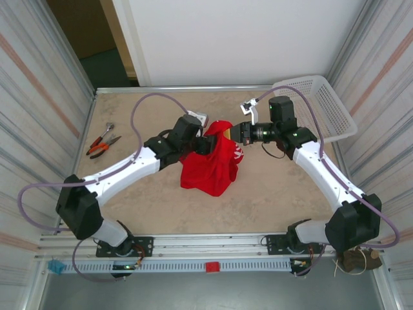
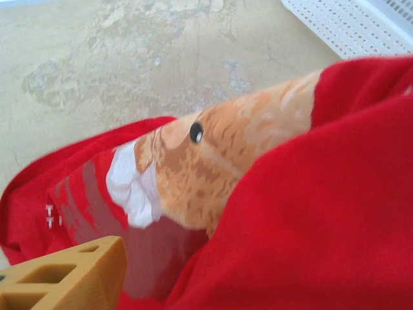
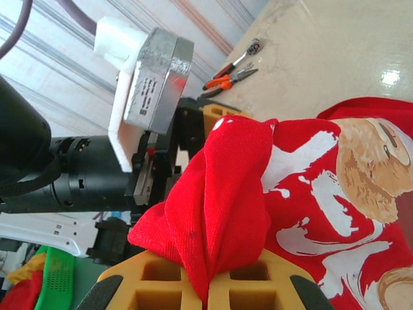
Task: Fold the inside-out t-shirt
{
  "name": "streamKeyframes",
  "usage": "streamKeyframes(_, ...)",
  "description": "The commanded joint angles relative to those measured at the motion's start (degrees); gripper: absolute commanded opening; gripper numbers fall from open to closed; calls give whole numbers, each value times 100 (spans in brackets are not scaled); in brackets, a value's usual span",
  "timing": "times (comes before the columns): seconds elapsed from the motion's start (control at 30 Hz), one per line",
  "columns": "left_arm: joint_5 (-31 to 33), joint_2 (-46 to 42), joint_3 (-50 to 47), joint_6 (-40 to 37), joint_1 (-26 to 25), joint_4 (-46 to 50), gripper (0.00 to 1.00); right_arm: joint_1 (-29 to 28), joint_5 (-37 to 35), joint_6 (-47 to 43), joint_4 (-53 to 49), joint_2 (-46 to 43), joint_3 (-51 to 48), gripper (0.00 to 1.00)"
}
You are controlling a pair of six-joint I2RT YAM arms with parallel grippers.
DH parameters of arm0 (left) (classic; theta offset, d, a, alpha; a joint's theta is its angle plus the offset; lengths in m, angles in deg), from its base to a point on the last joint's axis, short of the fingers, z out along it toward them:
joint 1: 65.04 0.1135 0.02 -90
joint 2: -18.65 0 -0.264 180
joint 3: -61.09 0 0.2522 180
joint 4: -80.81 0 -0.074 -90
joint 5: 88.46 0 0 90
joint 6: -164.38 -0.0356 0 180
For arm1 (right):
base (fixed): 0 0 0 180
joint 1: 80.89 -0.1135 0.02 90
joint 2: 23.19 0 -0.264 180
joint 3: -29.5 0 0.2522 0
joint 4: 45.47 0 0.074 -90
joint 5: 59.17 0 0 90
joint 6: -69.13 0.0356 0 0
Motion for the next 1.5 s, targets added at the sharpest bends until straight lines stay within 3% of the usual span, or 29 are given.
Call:
streamKeyframes(0.0,-711,369,342,-439,209,-428,71,-45,54,67,158,-167,-83,0)
streamKeyframes(0.03,-1229,492,358,-451,317,-544,67,-17,28,75,176,-174,-97,0)
streamKeyframes(0.07,-1782,654,387,-434,458,-640,57,44,13,84,216,-172,-117,0)
streamKeyframes(0.2,-4159,955,351,167,1184,-927,2,475,101,78,378,70,-197,0)
streamKeyframes(0.33,-5504,398,-27,1018,1682,-1733,0,825,-178,106,450,864,-88,0)
streamKeyframes(0.37,-5724,239,1,1130,1741,-1759,0,861,-555,163,385,1137,42,6)
streamKeyframes(0.43,-6177,7,113,1384,1803,-1887,0,910,-1381,370,70,1677,441,39)
streamKeyframes(0.47,-6403,-77,166,1564,1808,-2010,0,923,-1626,473,-124,1908,669,47)
streamKeyframes(0.53,-6729,-178,302,1823,1808,-2136,0,897,-1804,669,-221,1965,832,51)
streamKeyframes(0.63,-6924,-284,341,2266,1821,-2437,0,722,-2243,1010,-298,1312,644,51)
streamKeyframes(0.73,-6687,-351,386,2362,1834,-2153,0,387,-2801,1363,-457,255,227,53)
streamKeyframes(0.87,-6157,-379,401,2458,1876,-1720,0,-598,-4184,1479,-948,-1054,-131,57)
streamKeyframes(1.0,-5683,-319,480,2591,1905,-1271,0,-1634,-5268,1582,-999,-1668,-191,56)
streamKeyframes(1.17,-5465,-287,474,2811,1901,-1176,0,-2135,-5058,1739,-619,-1309,1,50)
streamKeyframes(1.3,-5408,-357,447,2960,1896,-1202,0,-2297,-5136,1744,-430,-670,134,58)
streamKeyframes(1.4,-5420,-379,456,3034,1879,-1224,0,-2293,-5058,1716,-229,-230,221,58)
streamKeyframes(1.47,-5447,-379,451,3095,1878,-1261,0,-2280,-5157,1671,-188,-6,282,44)
